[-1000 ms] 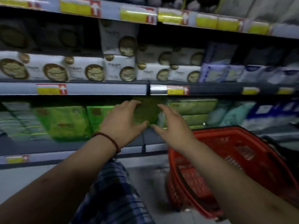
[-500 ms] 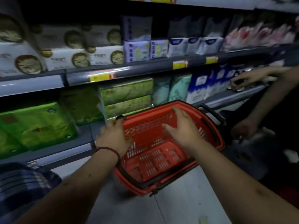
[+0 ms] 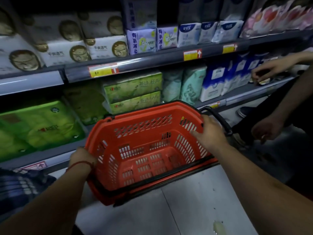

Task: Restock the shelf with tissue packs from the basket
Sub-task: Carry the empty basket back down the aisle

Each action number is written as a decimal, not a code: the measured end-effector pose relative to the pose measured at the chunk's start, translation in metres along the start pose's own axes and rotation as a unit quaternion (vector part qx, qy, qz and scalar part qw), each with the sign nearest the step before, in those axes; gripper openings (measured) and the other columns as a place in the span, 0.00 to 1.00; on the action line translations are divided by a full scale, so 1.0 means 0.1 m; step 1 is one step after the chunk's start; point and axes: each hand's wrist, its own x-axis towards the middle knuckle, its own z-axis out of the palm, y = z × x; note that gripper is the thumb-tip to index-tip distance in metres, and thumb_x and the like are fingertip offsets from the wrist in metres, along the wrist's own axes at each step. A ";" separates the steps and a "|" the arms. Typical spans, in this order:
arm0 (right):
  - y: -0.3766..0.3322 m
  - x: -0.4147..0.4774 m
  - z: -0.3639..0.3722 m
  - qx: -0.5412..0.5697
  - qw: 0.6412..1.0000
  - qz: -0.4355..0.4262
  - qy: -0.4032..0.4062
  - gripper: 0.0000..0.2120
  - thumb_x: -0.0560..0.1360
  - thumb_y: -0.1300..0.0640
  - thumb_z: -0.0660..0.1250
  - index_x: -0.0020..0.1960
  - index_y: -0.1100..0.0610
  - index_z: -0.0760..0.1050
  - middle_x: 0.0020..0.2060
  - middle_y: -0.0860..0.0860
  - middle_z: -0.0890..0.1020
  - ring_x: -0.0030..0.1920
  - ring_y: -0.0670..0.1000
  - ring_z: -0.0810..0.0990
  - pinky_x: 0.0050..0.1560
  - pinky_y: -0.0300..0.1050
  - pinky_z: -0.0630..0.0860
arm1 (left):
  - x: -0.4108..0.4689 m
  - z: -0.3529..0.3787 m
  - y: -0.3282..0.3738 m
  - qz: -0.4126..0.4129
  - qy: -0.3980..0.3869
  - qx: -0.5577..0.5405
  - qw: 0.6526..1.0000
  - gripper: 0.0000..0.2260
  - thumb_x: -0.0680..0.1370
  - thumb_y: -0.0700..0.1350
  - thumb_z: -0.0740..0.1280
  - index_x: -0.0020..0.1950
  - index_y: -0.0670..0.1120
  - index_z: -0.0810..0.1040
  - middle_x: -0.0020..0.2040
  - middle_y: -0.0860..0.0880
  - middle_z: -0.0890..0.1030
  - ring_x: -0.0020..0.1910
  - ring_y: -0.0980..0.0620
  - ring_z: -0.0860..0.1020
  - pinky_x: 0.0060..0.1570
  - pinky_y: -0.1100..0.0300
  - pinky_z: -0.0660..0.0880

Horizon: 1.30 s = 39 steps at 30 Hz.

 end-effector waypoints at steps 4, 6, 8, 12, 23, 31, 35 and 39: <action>-0.01 0.05 0.14 -0.018 0.997 0.053 -0.046 0.37 0.75 0.44 0.73 0.76 0.59 0.64 0.72 0.61 0.69 0.72 0.64 0.68 0.71 0.59 0.70 | 0.17 -0.20 -0.32 -0.084 0.000 -0.040 0.996 0.28 0.71 0.51 0.81 0.62 0.33 0.80 0.57 0.30 0.82 0.57 0.32 0.81 0.56 0.44 0.78; -0.09 0.08 0.23 -0.041 0.995 0.069 -0.059 0.37 0.76 0.42 0.72 0.76 0.61 0.64 0.73 0.61 0.67 0.74 0.64 0.64 0.71 0.58 0.68 | 0.20 -0.30 -0.43 -0.102 0.002 -0.073 0.992 0.27 0.71 0.52 0.81 0.59 0.33 0.82 0.56 0.32 0.83 0.55 0.34 0.83 0.55 0.44 0.80; -0.22 0.14 0.31 -0.079 0.992 0.070 -0.073 0.34 0.77 0.40 0.69 0.73 0.60 0.66 0.70 0.60 0.71 0.73 0.64 0.63 0.70 0.59 0.67 | 0.19 -0.38 -0.50 -0.110 0.016 -0.111 0.988 0.23 0.72 0.48 0.79 0.58 0.33 0.82 0.55 0.32 0.83 0.54 0.34 0.82 0.55 0.46 0.80; -0.44 0.27 0.46 -0.138 0.983 0.089 -0.083 0.24 0.77 0.47 0.67 0.68 0.59 0.70 0.59 0.58 0.78 0.68 0.65 0.68 0.70 0.60 0.65 | 0.20 -0.46 -0.56 -0.077 0.033 -0.225 0.971 0.14 0.76 0.35 0.67 0.60 0.34 0.83 0.53 0.33 0.84 0.52 0.37 0.83 0.57 0.44 0.80; -0.57 0.03 0.41 0.060 0.982 0.171 -0.048 0.25 0.78 0.51 0.70 0.69 0.61 0.66 0.60 0.66 0.78 0.57 0.69 0.79 0.55 0.60 0.77 | 0.45 -0.73 -0.54 -0.030 -0.105 -0.310 0.944 0.25 0.77 0.29 0.69 0.71 0.48 0.78 0.50 0.42 0.82 0.36 0.46 0.78 0.38 0.54 0.78; -0.92 -0.41 0.28 0.076 0.972 0.223 0.012 0.21 0.76 0.54 0.71 0.65 0.60 0.70 0.57 0.64 0.81 0.55 0.68 0.81 0.55 0.58 0.76 | 0.70 -0.97 -0.67 -0.003 -0.161 -0.399 0.903 0.29 0.76 0.27 0.69 0.76 0.43 0.73 0.60 0.45 0.81 0.53 0.44 0.79 0.60 0.48 0.76; -1.33 -0.59 -0.11 0.083 0.970 0.228 0.036 0.22 0.78 0.57 0.70 0.68 0.60 0.69 0.59 0.64 0.81 0.57 0.67 0.80 0.52 0.56 0.75 | 0.71 -1.28 -0.78 -0.002 -0.198 -0.417 0.887 0.29 0.76 0.26 0.68 0.74 0.46 0.76 0.59 0.45 0.83 0.52 0.43 0.81 0.62 0.44 0.77; -1.82 -0.76 -0.50 0.092 0.966 0.239 0.025 0.26 0.78 0.58 0.70 0.72 0.61 0.66 0.64 0.64 0.78 0.62 0.68 0.78 0.55 0.55 0.74 | 0.69 -1.68 -0.98 -0.024 -0.200 -0.418 0.886 0.26 0.75 0.28 0.70 0.68 0.49 0.81 0.59 0.43 0.85 0.57 0.39 0.83 0.62 0.37 0.78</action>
